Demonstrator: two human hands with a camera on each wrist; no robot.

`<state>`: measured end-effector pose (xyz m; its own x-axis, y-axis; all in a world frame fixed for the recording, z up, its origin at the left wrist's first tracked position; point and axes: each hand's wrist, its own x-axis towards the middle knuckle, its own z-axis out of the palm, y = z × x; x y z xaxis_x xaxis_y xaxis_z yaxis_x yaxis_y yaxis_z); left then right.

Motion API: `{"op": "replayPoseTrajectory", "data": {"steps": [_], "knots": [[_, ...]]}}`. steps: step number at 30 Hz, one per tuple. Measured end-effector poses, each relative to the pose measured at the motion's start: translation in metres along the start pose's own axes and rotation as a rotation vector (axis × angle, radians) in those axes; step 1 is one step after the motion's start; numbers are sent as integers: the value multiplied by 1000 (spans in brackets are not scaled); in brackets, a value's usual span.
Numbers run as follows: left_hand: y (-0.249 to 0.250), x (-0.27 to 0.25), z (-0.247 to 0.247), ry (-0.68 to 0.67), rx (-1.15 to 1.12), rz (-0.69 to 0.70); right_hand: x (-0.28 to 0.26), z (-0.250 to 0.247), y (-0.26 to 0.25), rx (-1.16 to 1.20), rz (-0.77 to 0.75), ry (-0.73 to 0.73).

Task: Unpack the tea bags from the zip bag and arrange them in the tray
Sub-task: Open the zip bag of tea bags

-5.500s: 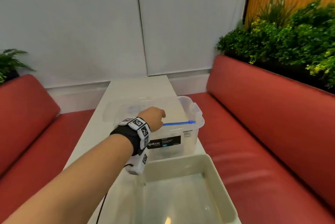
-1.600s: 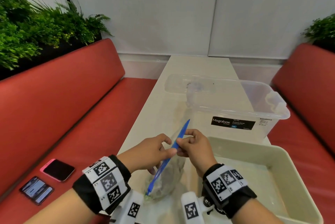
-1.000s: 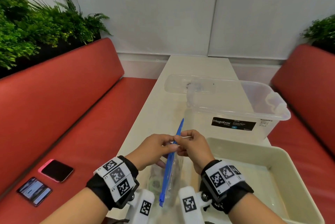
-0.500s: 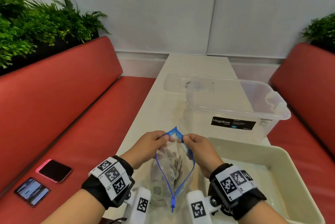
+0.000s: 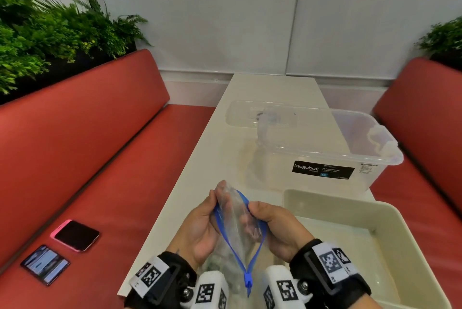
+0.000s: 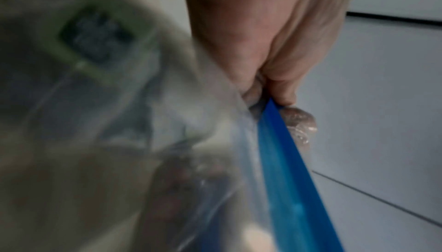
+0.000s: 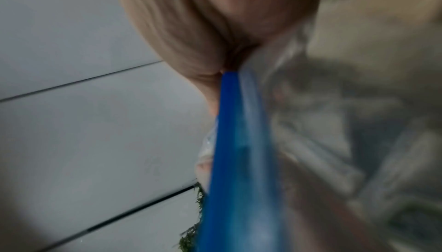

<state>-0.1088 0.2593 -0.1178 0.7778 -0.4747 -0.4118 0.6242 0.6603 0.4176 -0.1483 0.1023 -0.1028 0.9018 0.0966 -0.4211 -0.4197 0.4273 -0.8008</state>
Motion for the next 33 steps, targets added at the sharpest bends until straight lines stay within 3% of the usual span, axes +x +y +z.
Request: {"op": "replayPoseTrajectory", "data": {"steps": [2,4,11,13,17,19,21,26,28,30,33], "knots": [[-2,3,-3,-13,-88,48,-1,-2,6,-277,-37,70],[-1,1,-1,0,-81,107,-2,-2,11,-338,-49,86],[-6,-7,-29,29,206,53,3,17,16,482,-51,-80],[-7,-10,-37,45,360,80,5,21,21,586,-72,-104],[-2,-24,-38,237,841,157,10,26,29,696,-76,-72],[1,-30,-37,253,883,143,9,28,30,747,-69,-59],[2,-34,-28,205,723,114,7,30,31,772,-61,-38],[5,-30,-13,149,-103,198,6,26,31,818,-38,96],[3,-27,-13,166,-187,237,4,26,31,776,-37,111],[0,-29,-15,207,-27,219,3,27,31,698,-49,114],[0,-43,-10,305,674,164,2,25,30,623,-69,91]]}}
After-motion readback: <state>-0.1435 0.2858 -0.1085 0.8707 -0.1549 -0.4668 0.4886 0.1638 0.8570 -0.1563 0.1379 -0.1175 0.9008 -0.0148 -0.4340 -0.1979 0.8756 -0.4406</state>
